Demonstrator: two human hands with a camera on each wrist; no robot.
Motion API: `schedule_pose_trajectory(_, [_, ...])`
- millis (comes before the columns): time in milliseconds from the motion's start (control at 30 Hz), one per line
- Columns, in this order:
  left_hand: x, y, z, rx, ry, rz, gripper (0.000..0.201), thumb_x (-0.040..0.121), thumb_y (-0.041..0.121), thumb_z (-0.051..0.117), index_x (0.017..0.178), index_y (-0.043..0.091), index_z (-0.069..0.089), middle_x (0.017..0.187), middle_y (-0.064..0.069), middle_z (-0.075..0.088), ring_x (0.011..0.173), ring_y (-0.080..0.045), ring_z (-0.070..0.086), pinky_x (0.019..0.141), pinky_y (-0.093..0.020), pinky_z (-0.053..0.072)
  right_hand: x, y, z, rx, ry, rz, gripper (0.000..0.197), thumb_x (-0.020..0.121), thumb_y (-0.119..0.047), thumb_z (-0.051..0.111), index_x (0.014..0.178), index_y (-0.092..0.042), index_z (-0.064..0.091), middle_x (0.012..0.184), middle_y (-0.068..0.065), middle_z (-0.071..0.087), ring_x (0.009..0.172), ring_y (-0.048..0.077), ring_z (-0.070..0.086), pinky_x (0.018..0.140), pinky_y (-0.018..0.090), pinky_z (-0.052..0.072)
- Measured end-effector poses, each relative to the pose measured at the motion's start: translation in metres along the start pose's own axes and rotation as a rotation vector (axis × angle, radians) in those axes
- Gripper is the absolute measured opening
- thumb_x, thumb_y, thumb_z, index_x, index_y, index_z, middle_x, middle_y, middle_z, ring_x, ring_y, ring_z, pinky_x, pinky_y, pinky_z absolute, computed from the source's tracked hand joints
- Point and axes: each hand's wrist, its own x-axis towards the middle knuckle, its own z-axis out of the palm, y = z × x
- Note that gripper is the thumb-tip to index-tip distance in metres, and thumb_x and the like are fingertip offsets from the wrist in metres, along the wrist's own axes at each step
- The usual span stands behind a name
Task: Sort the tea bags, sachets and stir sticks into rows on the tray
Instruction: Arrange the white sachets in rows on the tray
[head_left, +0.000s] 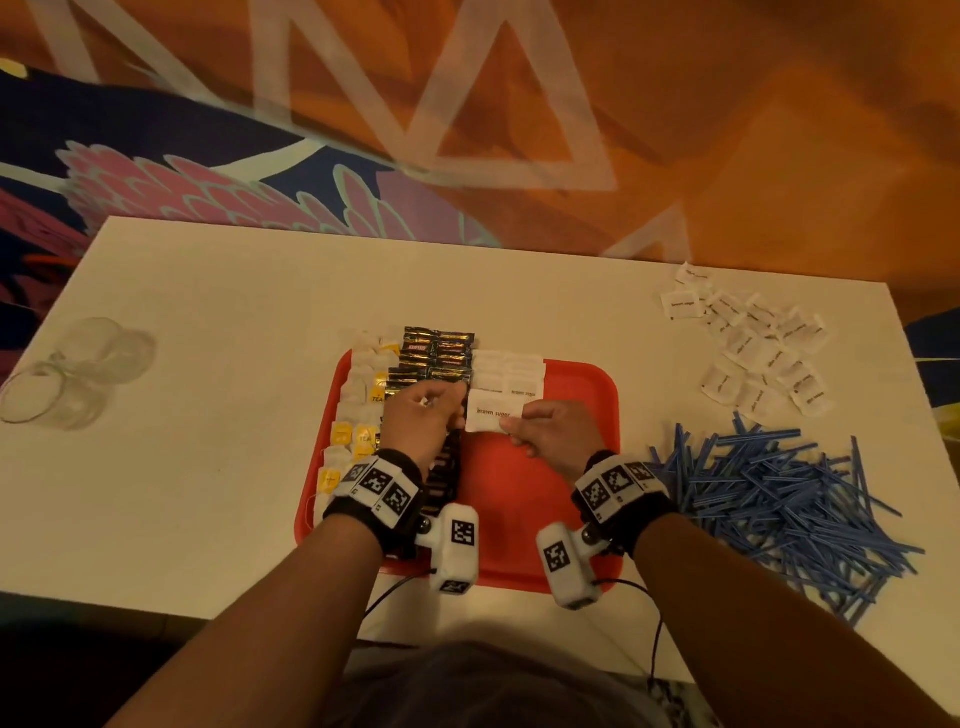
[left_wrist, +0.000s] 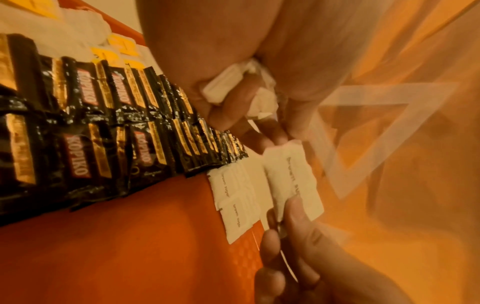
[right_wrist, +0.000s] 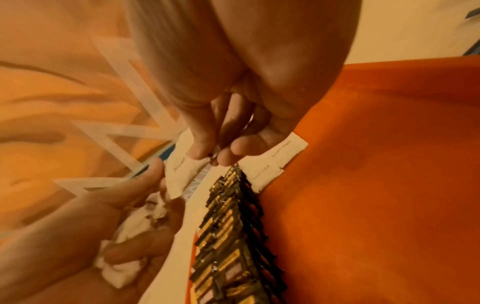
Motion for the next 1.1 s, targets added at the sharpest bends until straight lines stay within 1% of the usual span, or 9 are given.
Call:
schedule_pose_trajectory(133, [0.008, -0.008, -0.02, -0.011, 0.049, -0.096, 0.013, 0.092, 0.03, 0.07, 0.088, 0.018, 0.071, 0.073, 0.001, 0.069, 0.068, -0.012, 0.065, 0.056, -0.024, 0.044, 0.021, 0.014, 0.0, -0.111, 0.043, 0.073, 0.029, 0.084, -0.02, 0.075, 0.107, -0.002, 0.069, 0.08, 0.005, 0.07, 0.057, 0.002, 0.061, 0.049, 0.011, 0.045])
schedule_pose_trajectory(233, [0.008, -0.014, -0.035, 0.005, 0.052, -0.118, 0.013, 0.093, 0.03, 0.068, 0.09, 0.018, 0.071, 0.077, 0.001, 0.07, 0.07, -0.012, 0.064, 0.067, -0.031, 0.05, 0.04, 0.02, 0.002, -0.197, 0.065, 0.126, 0.033, 0.085, -0.025, 0.075, 0.114, -0.011, 0.067, 0.09, 0.002, 0.072, 0.075, 0.01, 0.064, 0.065, 0.02, 0.052])
schedule_pose_trajectory(400, [0.006, -0.027, -0.058, 0.028, 0.063, -0.142, 0.014, 0.092, 0.029, 0.068, 0.088, 0.017, 0.073, 0.071, 0.002, 0.07, 0.069, -0.016, 0.064, 0.069, -0.037, 0.055, 0.066, 0.02, 0.015, -0.269, 0.088, 0.171, 0.023, 0.083, -0.034, 0.074, 0.101, -0.02, 0.07, 0.083, -0.005, 0.071, 0.076, 0.013, 0.064, 0.061, 0.02, 0.049])
schedule_pose_trajectory(567, [0.002, -0.026, -0.069, 0.001, 0.078, -0.162, 0.014, 0.094, 0.027, 0.066, 0.088, 0.015, 0.07, 0.071, 0.003, 0.068, 0.057, -0.006, 0.062, 0.048, -0.02, 0.046, 0.083, 0.019, 0.029, -0.394, 0.12, 0.186, 0.03, 0.082, -0.039, 0.075, 0.104, -0.019, 0.073, 0.113, 0.0, 0.071, 0.109, 0.022, 0.063, 0.097, 0.039, 0.051])
schedule_pose_trajectory(633, [0.002, -0.026, -0.07, -0.006, 0.091, -0.163, 0.013, 0.095, 0.024, 0.065, 0.087, 0.014, 0.069, 0.07, 0.003, 0.067, 0.055, -0.004, 0.06, 0.043, -0.016, 0.043, 0.086, 0.021, 0.032, -0.422, 0.161, 0.184, 0.026, 0.082, -0.038, 0.076, 0.099, -0.018, 0.073, 0.109, 0.0, 0.07, 0.106, 0.019, 0.063, 0.095, 0.034, 0.052])
schedule_pose_trajectory(700, [0.003, -0.025, -0.07, -0.004, 0.099, -0.159, 0.013, 0.094, 0.023, 0.066, 0.086, 0.014, 0.069, 0.069, 0.004, 0.066, 0.056, -0.005, 0.06, 0.043, -0.016, 0.043, 0.087, 0.021, 0.033, -0.447, 0.202, 0.18, 0.024, 0.081, -0.039, 0.077, 0.09, -0.018, 0.071, 0.1, -0.002, 0.068, 0.097, 0.015, 0.062, 0.078, 0.027, 0.052])
schedule_pose_trajectory(800, [0.004, -0.025, -0.071, 0.004, 0.095, -0.158, 0.013, 0.094, 0.023, 0.066, 0.085, 0.015, 0.069, 0.07, 0.003, 0.067, 0.057, -0.006, 0.06, 0.045, -0.018, 0.043, 0.085, 0.02, 0.034, -0.494, 0.229, 0.161, 0.026, 0.079, -0.042, 0.078, 0.081, -0.02, 0.064, 0.09, -0.006, 0.063, 0.085, 0.011, 0.057, 0.055, 0.019, 0.038])
schedule_pose_trajectory(967, [0.004, -0.025, -0.07, -0.024, 0.093, -0.193, 0.017, 0.096, 0.025, 0.063, 0.085, 0.014, 0.067, 0.068, 0.004, 0.065, 0.058, -0.008, 0.06, 0.052, -0.024, 0.047, 0.084, 0.024, 0.033, -0.502, 0.282, 0.037, 0.027, 0.079, -0.034, 0.079, 0.074, -0.023, 0.054, 0.08, -0.005, 0.061, 0.071, 0.009, 0.057, 0.056, 0.024, 0.044])
schedule_pose_trajectory(1100, [0.002, -0.025, -0.07, -0.013, 0.081, -0.2, 0.02, 0.098, 0.027, 0.06, 0.084, 0.014, 0.065, 0.066, 0.004, 0.064, 0.055, -0.006, 0.06, 0.048, -0.021, 0.044, 0.087, 0.019, 0.042, -0.674, 0.117, -0.164, 0.005, 0.088, -0.017, 0.066, 0.092, -0.02, 0.065, 0.094, 0.002, 0.063, 0.087, 0.017, 0.06, 0.079, 0.031, 0.051])
